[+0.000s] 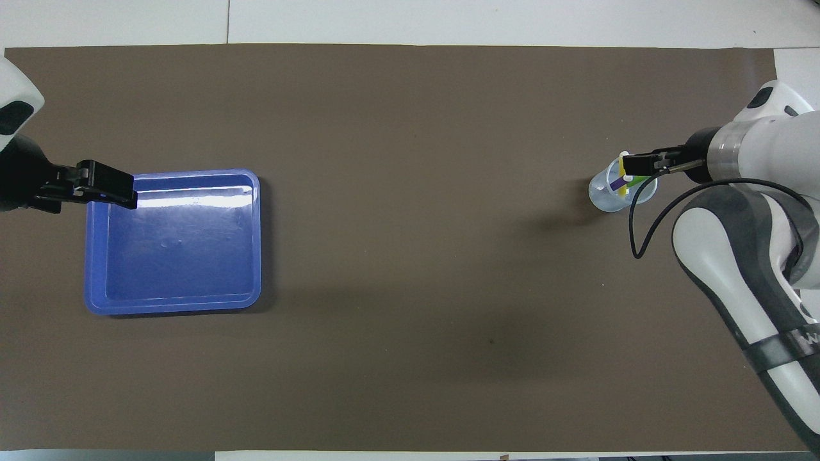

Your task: Transfer and insert pens with both arms

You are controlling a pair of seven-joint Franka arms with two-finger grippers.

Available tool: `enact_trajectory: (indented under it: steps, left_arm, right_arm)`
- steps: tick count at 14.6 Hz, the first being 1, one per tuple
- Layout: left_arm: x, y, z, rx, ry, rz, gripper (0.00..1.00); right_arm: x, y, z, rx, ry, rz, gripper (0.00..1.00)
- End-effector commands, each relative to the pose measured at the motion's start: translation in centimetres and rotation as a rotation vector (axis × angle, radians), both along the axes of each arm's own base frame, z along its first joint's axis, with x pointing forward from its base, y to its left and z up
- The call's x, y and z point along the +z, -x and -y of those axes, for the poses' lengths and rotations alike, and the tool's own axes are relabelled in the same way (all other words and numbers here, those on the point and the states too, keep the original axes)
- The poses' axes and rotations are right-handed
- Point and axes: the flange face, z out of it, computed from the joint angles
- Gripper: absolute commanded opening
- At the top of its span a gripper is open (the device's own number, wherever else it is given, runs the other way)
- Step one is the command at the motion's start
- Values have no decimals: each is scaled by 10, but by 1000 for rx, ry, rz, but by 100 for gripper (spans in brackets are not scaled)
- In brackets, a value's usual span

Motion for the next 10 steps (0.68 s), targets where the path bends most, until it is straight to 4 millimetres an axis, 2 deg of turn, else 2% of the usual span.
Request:
enact_trajectory:
  steps: [1,4,6,10]
  left_arm:
    - [2,1,-5,1,8,-10,100]
    - [3,3,-13,14,6,-16,100]
    - [5,4,-14,14,6,-13,100]
    - [5,4,-14,14,6,-13,100]
  right_arm:
    - [44,3,1,-140,-29,-58,100]
    - [95,5,2,-232,25,-109,100]
    - [121,9,1,-262,45,-143,100]
    - [148,38,0,-268,48,-190,100]
